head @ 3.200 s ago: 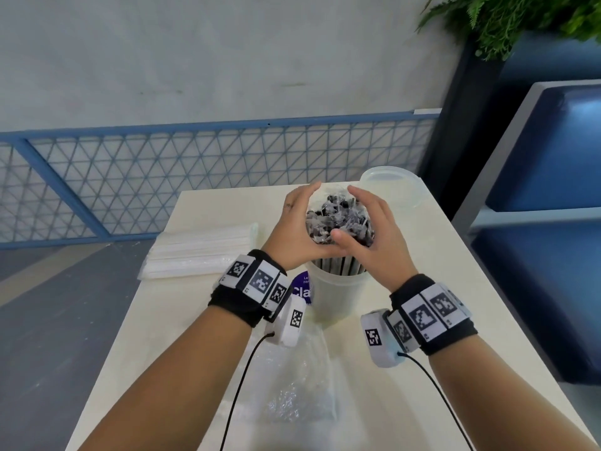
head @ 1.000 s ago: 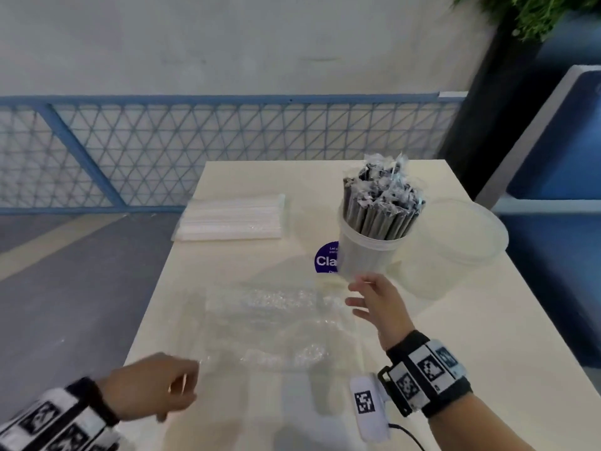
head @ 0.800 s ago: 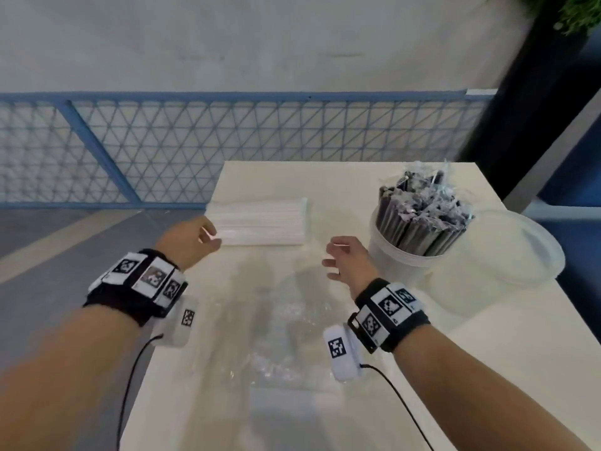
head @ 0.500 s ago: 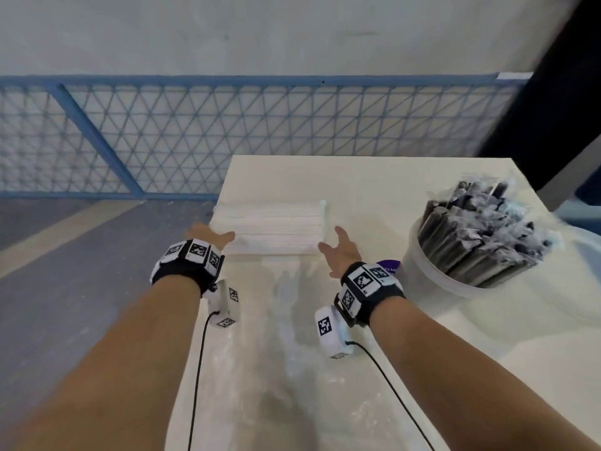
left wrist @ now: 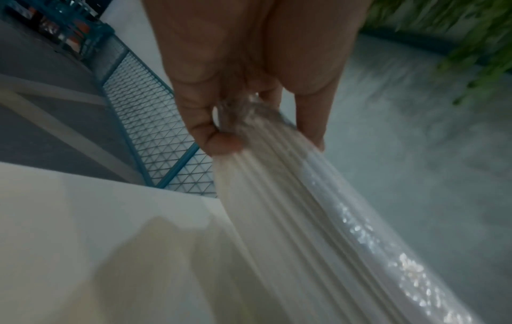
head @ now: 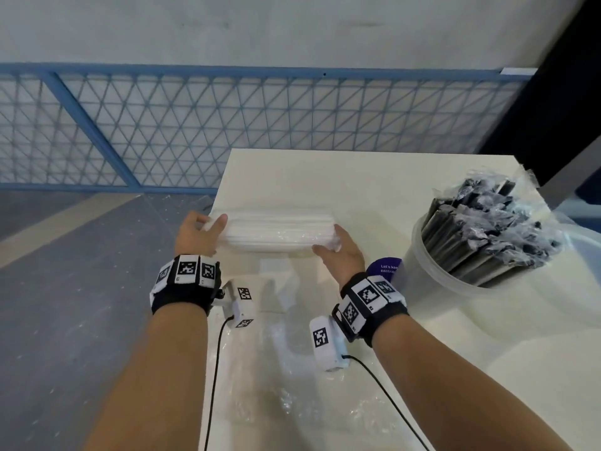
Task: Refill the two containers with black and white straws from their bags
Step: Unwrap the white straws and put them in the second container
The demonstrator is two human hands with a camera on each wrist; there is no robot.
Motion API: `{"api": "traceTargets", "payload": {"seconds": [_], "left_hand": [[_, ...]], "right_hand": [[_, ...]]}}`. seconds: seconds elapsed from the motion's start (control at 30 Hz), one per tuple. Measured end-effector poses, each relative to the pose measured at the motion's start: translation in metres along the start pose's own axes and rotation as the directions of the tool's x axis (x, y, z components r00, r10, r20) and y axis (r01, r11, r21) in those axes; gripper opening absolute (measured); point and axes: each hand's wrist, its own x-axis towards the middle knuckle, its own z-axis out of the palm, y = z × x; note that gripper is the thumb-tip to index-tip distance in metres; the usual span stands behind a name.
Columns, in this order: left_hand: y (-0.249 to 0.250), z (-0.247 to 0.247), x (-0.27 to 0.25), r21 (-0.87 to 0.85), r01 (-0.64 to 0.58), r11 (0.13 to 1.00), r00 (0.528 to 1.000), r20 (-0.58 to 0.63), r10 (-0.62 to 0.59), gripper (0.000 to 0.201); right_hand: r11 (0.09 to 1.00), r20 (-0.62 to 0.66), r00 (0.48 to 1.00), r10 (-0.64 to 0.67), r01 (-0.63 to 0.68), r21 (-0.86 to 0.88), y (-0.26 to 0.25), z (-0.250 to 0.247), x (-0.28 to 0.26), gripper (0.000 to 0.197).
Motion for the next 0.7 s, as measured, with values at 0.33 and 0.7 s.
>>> {"api": "traceTargets", "payload": {"seconds": [0.33,0.7], "left_hand": [[0.081,-0.031,-0.126,-0.111,-0.55,0.828,0.834,-0.131,0.537,0.026],[0.098,-0.031,-0.169,-0.215,-0.612,0.761,0.774,0.034,0.632,0.121]], "right_hand": [[0.959,-0.168,0.962,-0.214,0.175,-0.223,0.016,-0.026,-0.073,0.066],[0.883,-0.075,0.981,-0.178,0.193,0.428,0.037,-0.047,-0.126,0.035]]}}
